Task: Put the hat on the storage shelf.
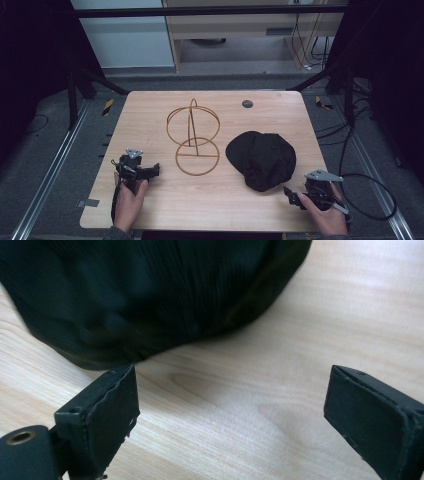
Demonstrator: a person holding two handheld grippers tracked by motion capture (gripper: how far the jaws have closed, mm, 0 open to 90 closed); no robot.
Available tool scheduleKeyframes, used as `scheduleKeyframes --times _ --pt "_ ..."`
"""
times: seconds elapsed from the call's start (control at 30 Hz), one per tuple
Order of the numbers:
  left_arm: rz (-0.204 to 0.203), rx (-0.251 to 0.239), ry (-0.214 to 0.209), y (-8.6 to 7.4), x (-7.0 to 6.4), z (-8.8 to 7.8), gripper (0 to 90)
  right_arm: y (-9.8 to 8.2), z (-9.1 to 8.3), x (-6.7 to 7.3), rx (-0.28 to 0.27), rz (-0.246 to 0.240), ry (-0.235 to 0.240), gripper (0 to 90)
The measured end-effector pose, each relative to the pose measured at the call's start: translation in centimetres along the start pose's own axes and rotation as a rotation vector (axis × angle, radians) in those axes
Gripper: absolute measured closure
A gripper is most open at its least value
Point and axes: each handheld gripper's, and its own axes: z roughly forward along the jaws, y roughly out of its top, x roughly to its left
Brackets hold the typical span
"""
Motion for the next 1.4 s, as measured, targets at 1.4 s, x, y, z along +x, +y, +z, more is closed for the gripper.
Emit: scheduleKeyframes --times 1.4 --pt "0.005 -0.001 -0.009 -0.2 -0.5 -0.2 0.0 13.9 3.9 2.7 0.270 -0.160 0.111 8.6"
